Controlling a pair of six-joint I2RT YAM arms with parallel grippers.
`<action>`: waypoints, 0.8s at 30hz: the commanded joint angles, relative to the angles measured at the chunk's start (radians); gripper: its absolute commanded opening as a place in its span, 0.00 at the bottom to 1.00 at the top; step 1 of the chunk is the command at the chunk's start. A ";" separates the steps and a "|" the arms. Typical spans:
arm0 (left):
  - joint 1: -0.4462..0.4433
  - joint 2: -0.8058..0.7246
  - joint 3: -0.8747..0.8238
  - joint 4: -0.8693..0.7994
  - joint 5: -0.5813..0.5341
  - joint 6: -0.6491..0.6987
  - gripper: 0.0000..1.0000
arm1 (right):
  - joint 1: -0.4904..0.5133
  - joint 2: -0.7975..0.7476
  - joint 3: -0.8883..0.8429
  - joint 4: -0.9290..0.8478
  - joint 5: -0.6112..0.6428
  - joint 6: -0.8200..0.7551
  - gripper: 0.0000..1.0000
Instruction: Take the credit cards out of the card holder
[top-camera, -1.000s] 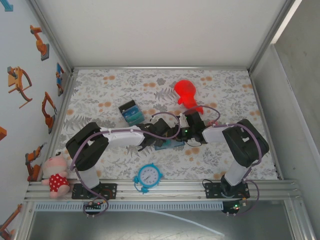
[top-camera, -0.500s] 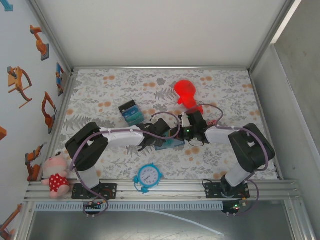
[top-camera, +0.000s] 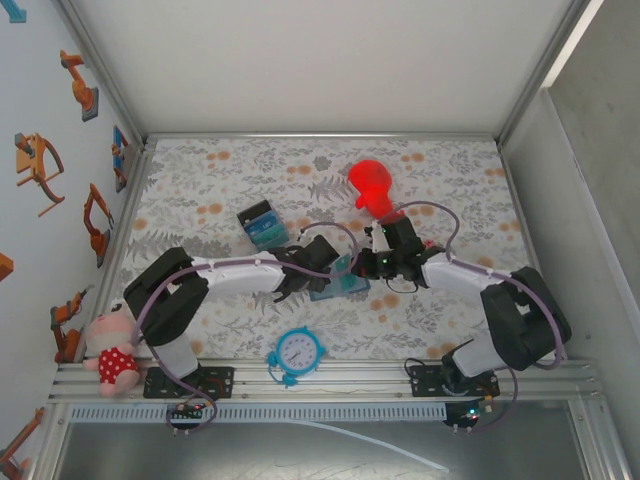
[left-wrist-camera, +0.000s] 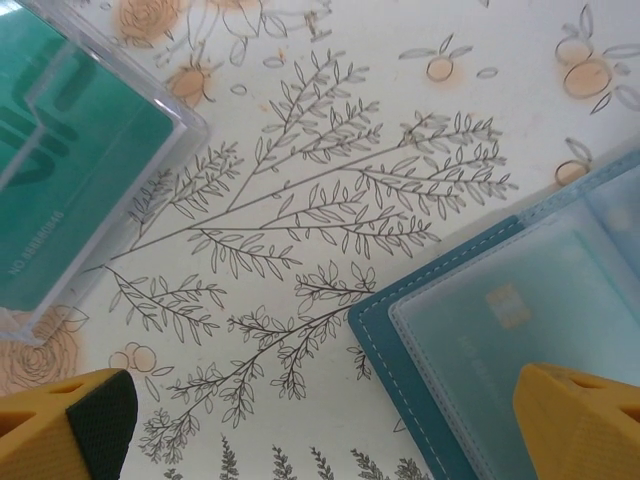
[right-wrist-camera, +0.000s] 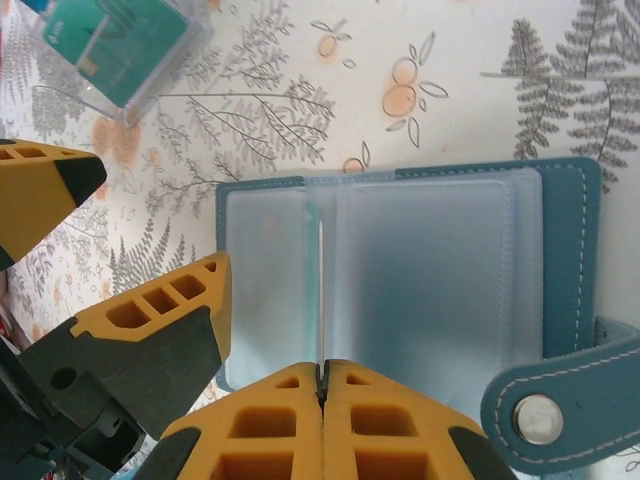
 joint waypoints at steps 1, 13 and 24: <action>-0.004 -0.069 -0.001 -0.019 -0.026 -0.019 0.97 | -0.006 -0.048 0.027 -0.026 0.008 -0.027 0.00; 0.036 -0.346 -0.098 0.031 -0.046 -0.015 0.97 | -0.004 -0.174 0.024 -0.037 -0.015 -0.089 0.00; 0.194 -0.649 -0.281 0.231 0.225 0.116 0.97 | 0.021 -0.239 0.072 -0.057 -0.079 -0.169 0.00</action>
